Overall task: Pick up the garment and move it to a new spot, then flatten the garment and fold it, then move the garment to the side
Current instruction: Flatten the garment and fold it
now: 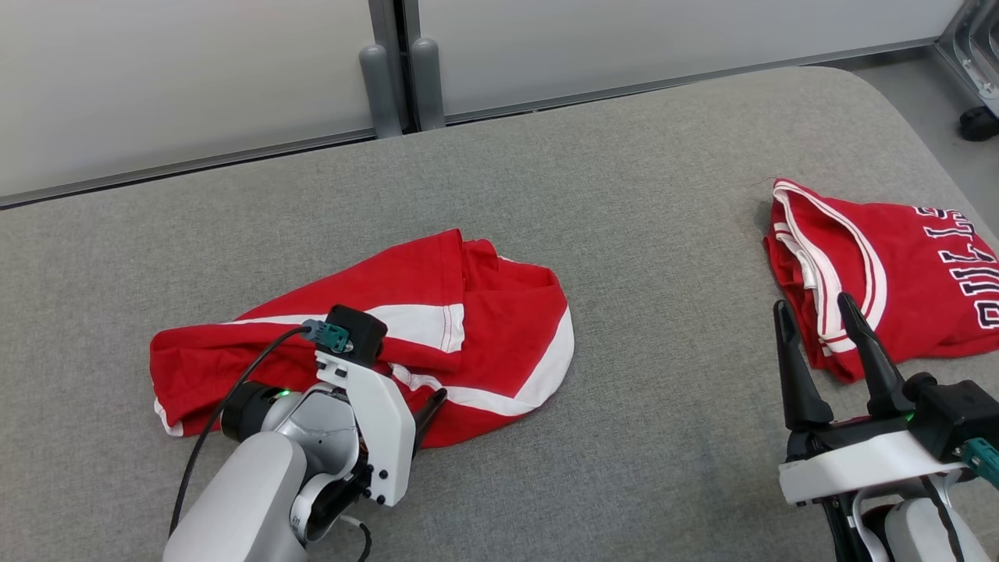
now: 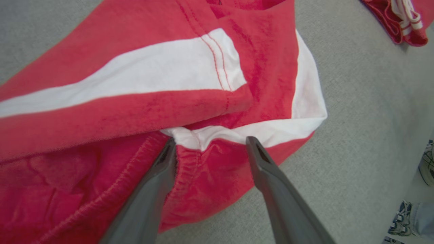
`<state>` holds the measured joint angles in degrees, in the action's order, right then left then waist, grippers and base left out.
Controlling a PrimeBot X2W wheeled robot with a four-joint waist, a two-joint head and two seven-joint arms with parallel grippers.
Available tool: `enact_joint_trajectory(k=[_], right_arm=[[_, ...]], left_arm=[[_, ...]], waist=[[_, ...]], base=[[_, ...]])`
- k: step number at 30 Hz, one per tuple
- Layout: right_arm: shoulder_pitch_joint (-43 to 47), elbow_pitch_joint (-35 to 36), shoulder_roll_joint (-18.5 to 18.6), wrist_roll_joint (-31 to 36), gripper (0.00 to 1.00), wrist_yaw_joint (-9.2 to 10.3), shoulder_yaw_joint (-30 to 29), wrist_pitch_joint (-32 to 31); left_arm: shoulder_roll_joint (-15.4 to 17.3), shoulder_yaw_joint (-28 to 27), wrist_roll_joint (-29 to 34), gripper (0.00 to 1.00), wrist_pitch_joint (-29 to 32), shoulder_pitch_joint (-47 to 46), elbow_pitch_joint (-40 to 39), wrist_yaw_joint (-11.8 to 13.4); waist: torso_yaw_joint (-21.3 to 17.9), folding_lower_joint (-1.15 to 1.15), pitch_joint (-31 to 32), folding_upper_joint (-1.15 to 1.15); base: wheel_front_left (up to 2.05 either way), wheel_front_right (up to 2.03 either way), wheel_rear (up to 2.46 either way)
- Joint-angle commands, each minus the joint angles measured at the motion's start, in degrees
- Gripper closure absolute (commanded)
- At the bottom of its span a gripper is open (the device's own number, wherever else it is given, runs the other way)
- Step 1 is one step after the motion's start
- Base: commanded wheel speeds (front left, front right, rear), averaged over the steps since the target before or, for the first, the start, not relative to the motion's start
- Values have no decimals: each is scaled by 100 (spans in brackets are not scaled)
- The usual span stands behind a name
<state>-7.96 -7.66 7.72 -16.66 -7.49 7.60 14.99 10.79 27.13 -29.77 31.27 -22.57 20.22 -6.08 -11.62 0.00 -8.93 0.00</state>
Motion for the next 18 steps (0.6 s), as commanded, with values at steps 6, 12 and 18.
enact_joint_trajectory(k=[6,12,18], right_arm=[[10,8,-10,54,0,-1,-46,27],[110,-20,51,56,0,-1,-81,27],[261,-12,155,63,0,-1,-186,27]], left_arm=[[22,20,-18,100,-208,-44,-124,-18],[43,-36,-164,100,-444,243,-409,-39],[327,-292,-480,100,-494,851,-1101,31]], waist=[[62,0,43,0],[302,0,212,0],[840,0,423,0]], base=[[0,0,0],[0,0,0],[0,0,0]])
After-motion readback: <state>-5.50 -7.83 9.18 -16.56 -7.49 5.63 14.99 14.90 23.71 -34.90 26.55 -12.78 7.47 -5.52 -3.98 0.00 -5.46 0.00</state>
